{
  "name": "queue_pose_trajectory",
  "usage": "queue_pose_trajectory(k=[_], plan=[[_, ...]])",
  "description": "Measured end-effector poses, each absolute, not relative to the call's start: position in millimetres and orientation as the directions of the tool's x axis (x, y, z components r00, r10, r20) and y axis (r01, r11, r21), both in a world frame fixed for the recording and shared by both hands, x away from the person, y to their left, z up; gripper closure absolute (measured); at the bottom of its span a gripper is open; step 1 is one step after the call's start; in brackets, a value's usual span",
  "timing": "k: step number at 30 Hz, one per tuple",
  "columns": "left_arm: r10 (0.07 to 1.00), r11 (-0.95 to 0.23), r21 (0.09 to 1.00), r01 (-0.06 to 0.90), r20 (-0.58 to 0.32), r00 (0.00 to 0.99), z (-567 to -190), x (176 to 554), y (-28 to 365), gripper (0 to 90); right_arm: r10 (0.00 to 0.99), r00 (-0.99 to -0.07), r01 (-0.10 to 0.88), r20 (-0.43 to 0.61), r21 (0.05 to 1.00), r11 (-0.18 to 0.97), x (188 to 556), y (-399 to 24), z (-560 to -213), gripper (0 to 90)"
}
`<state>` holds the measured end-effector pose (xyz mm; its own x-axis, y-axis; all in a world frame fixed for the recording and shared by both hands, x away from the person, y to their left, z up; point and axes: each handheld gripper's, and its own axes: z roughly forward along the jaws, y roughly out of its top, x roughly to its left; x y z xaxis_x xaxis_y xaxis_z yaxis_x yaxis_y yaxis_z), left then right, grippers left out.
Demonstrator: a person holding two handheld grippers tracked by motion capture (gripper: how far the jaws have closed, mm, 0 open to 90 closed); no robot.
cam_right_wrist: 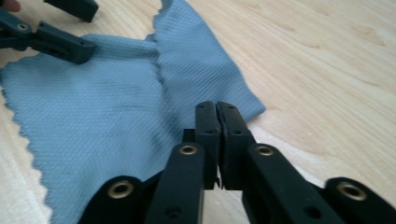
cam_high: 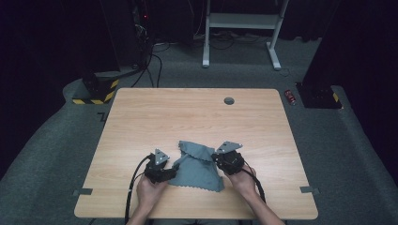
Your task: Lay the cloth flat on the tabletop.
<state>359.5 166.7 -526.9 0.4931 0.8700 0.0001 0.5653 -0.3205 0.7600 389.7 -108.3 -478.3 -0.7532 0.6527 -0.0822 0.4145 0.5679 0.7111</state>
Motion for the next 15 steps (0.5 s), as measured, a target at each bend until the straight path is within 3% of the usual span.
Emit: queue_pose_trajectory(k=[8, 9, 10, 11, 13, 15], plan=[[0.872, -0.318, 0.76, 0.566, 0.001, 0.489, -527, 360, 167, 38.7, 0.656, -0.752, 0.42, -0.073, 0.713, 0.561, 393, -109, -477, 87.7], [0.872, -0.318, 0.76, 0.566, 0.001, 0.489, -527, 360, 167, 38.5, 0.647, -0.759, 0.413, -0.074, 0.713, 0.566, 391, -107, -478, 82.1], [0.872, -0.318, 0.76, 0.566, 0.001, 0.489, -527, 360, 167, 38.3, 0.647, -0.759, 0.413, -0.074, 0.713, 0.566, 391, -107, -478, 82.1], [0.873, -0.318, 0.759, 0.568, 0.001, 0.487, -527, 360, 167, 38.0, 0.627, -0.776, 0.405, -0.07, 0.706, 0.581, 391, -100, -481, 69.5], [0.873, -0.32, 0.758, 0.568, 0.003, 0.487, -527, 360, 167, 37.4, 0.617, -0.783, 0.403, -0.084, 0.687, 0.605, 391, -94, -485, 62.9], [0.874, -0.319, 0.758, 0.569, 0.003, 0.486, -527, 360, 167, 37.0, 0.61, -0.786, 0.402, -0.101, 0.666, 0.628, 394, -87, -492, 62.0]])
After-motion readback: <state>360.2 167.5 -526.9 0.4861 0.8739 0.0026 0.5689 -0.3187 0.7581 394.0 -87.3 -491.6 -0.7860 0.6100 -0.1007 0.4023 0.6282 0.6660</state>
